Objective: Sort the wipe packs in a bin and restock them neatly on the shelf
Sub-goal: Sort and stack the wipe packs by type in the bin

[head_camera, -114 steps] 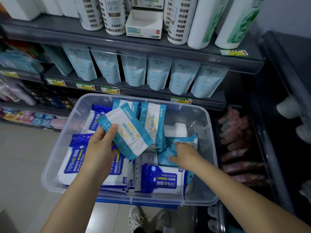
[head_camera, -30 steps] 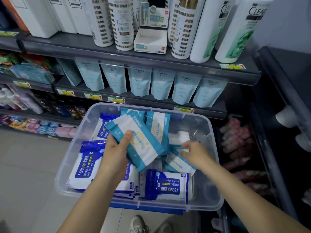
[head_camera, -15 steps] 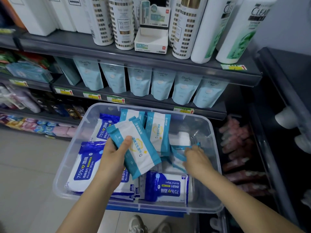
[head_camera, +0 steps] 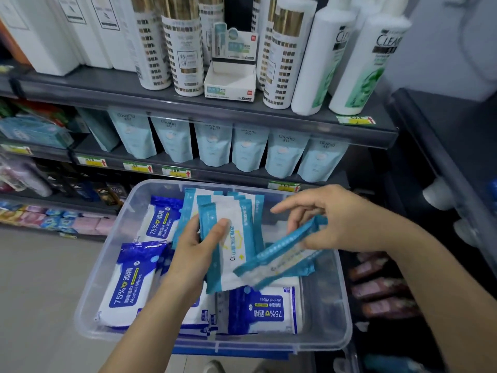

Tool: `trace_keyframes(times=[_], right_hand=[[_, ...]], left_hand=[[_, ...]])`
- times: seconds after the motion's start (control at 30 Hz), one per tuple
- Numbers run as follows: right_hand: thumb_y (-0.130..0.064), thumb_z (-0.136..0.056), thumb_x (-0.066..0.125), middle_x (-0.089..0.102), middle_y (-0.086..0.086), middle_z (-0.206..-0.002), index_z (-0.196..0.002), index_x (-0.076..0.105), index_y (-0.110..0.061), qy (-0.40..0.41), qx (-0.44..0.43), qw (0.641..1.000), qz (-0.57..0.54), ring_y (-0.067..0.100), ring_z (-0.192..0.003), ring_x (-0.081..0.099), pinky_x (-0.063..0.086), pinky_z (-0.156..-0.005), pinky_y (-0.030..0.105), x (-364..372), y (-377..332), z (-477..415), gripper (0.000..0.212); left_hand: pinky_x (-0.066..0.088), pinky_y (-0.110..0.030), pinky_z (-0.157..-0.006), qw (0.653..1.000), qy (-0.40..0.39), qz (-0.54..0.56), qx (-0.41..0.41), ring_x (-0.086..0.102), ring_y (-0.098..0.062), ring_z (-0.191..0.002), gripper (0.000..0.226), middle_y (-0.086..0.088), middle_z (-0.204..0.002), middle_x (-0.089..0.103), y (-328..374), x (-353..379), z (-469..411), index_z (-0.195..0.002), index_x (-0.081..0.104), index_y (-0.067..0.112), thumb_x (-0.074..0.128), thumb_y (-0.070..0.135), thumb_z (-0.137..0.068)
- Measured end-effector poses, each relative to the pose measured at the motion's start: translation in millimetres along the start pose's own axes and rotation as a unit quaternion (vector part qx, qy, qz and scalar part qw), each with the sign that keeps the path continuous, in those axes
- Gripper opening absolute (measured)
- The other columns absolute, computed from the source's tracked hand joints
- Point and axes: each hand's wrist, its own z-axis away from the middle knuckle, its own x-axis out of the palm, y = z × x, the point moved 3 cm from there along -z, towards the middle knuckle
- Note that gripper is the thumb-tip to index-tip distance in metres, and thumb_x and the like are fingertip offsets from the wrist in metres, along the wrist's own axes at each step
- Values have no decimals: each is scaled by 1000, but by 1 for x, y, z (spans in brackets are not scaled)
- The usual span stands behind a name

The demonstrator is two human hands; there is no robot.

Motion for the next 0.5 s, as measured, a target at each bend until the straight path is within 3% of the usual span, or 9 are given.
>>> trace_keyframes(times=[0.17,0.27,0.37,0.5], right_hand=[[-10,-67,81,64,-18,-89,-92,61,-34,39,-1,999,37,1,-87,60,48,-82,21,20,-11,-27,40],[-13,-67,82,55,-20,-95,-111,60,-30,72,-1,994,84,0,-88,51,43,-76,14,33,-17,-43,52],[-11,-67,81,54,-18,-99,-127,54,-30,77,-22,995,61,-5,-84,49,44,-80,16,45,-20,-54,68],[-9,-66,81,54,-23,-88,-126,56,-27,94,-48,994,21,-8,-86,52,46,-82,15,55,-20,-61,68]], left_hand=[[54,-52,-87,998,-52,19,-21,68,-26,-100,29,-4,-109,71,1,8,9,-110,61,28,59,36,-82],[55,-42,-84,996,-80,13,-31,67,-19,-102,31,-1,-112,70,-2,13,16,-113,59,29,50,42,-85],[54,-37,-82,994,-95,13,-60,66,-14,-105,42,6,-113,69,-7,11,21,-114,56,39,48,56,-76],[57,-33,-75,991,-114,16,-65,68,-16,-101,50,2,-109,71,-10,7,27,-114,54,34,46,57,-71]])
